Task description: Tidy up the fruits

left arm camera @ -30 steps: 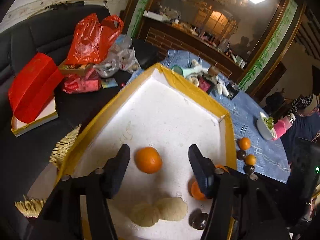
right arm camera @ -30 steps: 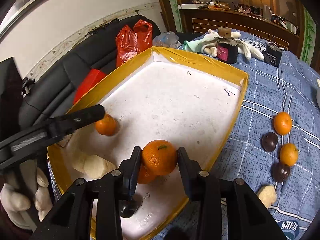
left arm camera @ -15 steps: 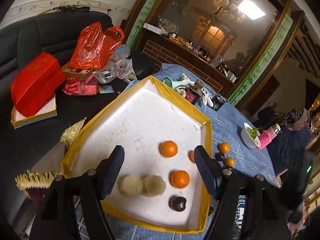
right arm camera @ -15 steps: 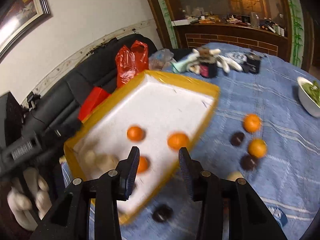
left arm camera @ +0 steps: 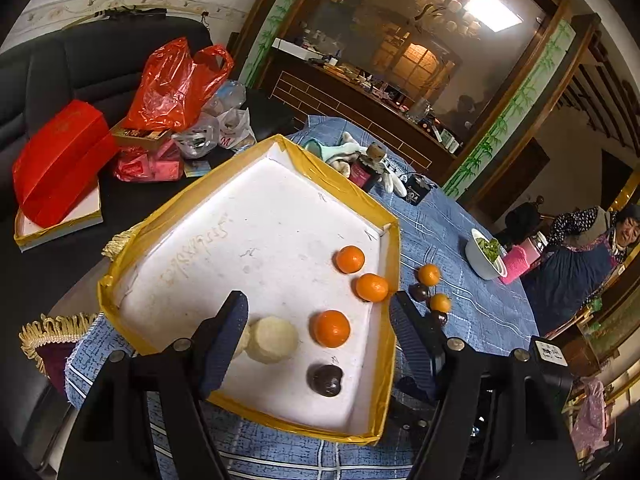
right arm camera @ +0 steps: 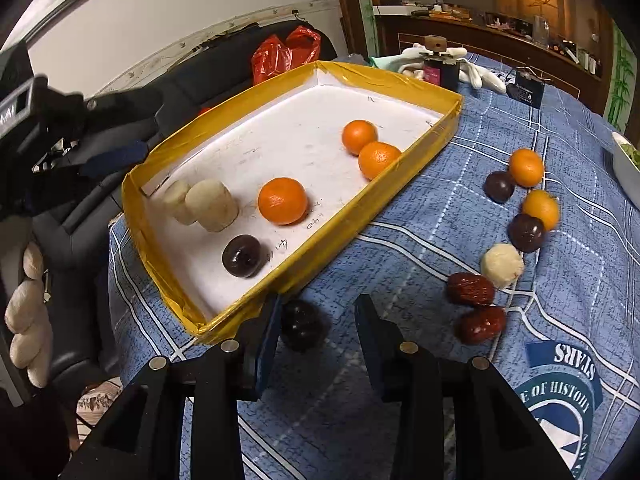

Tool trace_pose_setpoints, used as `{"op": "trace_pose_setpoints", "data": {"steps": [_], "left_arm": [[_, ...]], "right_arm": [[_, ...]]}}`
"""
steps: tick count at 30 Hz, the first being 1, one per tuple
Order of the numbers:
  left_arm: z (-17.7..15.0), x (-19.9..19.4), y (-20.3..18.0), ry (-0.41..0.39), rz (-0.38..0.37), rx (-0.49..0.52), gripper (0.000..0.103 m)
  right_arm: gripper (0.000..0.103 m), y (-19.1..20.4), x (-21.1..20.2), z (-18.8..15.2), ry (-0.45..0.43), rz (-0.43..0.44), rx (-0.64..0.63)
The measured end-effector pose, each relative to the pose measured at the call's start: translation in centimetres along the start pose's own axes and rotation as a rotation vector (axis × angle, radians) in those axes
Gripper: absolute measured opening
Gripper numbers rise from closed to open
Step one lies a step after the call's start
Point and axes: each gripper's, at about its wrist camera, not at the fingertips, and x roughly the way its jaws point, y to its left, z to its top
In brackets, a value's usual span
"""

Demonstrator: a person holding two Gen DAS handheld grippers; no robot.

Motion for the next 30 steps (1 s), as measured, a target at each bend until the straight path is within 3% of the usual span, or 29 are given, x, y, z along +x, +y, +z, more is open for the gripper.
{"op": "trace_pose_setpoints", "data": {"steps": [15,19,24,27,30], "left_arm": [[-0.8,0.8,-2.2,0.035,-0.004,0.047,0.072],[-1.1,1.1,-3.4,0.046,-0.005,0.077,0.072],[-1.5,1.6,-4.8,0.067,-0.011,0.118,0.072],[-1.9,2.2,-6.1,0.084,-0.020,0.156,0.072],[-2.7,3.5,-7.9,0.111,-0.037,0.206,0.072]], "right_arm": [[0.042,0.7,0.2,-1.5,0.017,0.057,-0.013],[0.028,0.6,0.6,-1.6,0.040,0.112,-0.014],[0.027,0.1,-0.3,-1.8,0.023,0.144,0.020],[0.027,-2.3,-2.9,-1.9,-0.041,0.120,0.076],[0.027,-6.6,-5.9,-2.4,-0.119,0.022,0.162]]}}
